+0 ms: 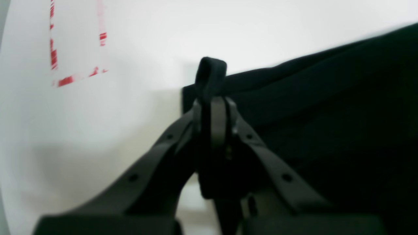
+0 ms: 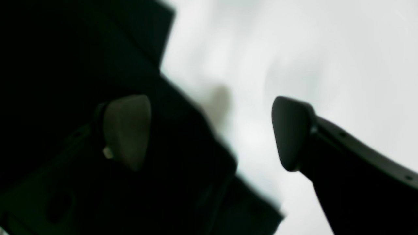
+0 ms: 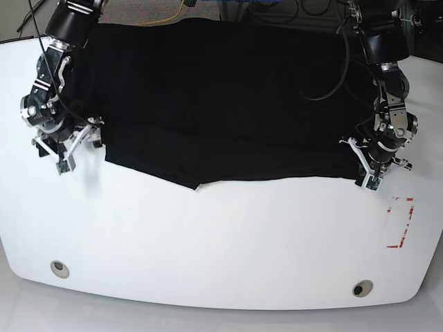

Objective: Layout the t-shirt on the table in an organized manner, then fold the t-shirt properly
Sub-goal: 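Fold the hem back toward the collar with both grippers, then open the right gripper and shift it inward along the folded hem, then press and adjust the folded hem edge with the right gripper, then regrip the folded hem end with the right gripper, left gripper holding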

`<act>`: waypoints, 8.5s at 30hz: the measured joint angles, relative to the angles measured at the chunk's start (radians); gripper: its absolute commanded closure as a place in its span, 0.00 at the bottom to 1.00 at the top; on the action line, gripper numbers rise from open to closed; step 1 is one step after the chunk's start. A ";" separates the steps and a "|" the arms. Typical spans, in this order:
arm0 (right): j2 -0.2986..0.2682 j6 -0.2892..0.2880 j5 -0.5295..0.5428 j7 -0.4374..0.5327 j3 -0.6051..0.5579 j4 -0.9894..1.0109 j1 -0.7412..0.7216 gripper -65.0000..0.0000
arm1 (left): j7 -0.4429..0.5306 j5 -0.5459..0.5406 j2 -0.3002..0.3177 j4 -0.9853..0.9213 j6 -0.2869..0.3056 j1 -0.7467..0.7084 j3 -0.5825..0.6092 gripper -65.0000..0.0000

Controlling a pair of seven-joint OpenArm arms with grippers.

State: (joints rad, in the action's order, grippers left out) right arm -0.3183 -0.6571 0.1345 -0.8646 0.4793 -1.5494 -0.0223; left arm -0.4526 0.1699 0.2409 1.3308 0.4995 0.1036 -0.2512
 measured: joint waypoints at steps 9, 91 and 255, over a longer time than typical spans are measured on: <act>0.022 0.002 -0.002 0.015 0.002 0.157 -0.192 0.14 | -0.001 0.001 -0.001 0.000 -0.001 0.002 0.002 1.00; 0.075 -0.002 0.370 -0.080 -0.022 0.425 -0.188 0.82 | 0.004 0.001 -0.002 -0.001 0.002 0.024 0.022 1.00; 0.017 0.092 0.340 -0.125 -0.022 0.130 -0.196 0.73 | 0.004 0.001 -0.001 -0.002 0.003 0.024 0.023 1.00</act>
State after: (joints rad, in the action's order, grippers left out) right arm -0.3016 -0.5648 0.4747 -0.9894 0.4572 -1.4189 -0.2184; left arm -0.4488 0.1707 0.2398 1.3289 0.5022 0.1280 -0.2279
